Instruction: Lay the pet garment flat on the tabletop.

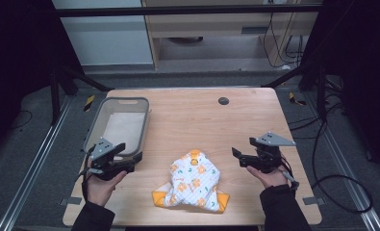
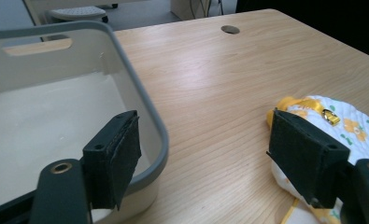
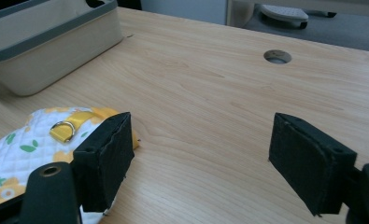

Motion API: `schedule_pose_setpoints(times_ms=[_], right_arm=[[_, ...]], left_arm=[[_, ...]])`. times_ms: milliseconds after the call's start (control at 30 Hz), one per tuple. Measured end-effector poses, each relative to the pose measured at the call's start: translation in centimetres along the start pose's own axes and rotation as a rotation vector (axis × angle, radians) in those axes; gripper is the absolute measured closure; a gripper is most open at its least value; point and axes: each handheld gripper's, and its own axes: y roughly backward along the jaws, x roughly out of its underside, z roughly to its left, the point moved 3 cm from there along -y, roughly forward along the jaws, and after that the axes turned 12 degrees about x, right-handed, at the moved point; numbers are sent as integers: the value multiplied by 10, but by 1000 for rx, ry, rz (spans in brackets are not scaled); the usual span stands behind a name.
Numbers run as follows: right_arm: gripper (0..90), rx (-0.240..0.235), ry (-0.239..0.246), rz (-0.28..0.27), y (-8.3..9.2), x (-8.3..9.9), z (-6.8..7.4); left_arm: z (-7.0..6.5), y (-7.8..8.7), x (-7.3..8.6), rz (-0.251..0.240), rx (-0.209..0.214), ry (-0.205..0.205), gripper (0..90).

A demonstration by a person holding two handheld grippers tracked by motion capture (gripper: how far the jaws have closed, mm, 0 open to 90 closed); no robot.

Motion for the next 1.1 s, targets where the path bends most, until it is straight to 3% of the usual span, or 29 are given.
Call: schedule_pose_setpoints(times_ms=[200,333,600,1100], right_arm=[[239,-36,11,16,-9,3,14],[249,-55,12,30,-15,10,21],[259,-80,27,76,-22,25,28],[289,-178,78,149,-33,45,53]], left_arm=[[-9,-19,-3,19,17,-15,249],[-16,-37,5,69,40,-24,253],[-24,-54,17,120,74,-34,251],[-40,-83,32,191,138,-55,246]])
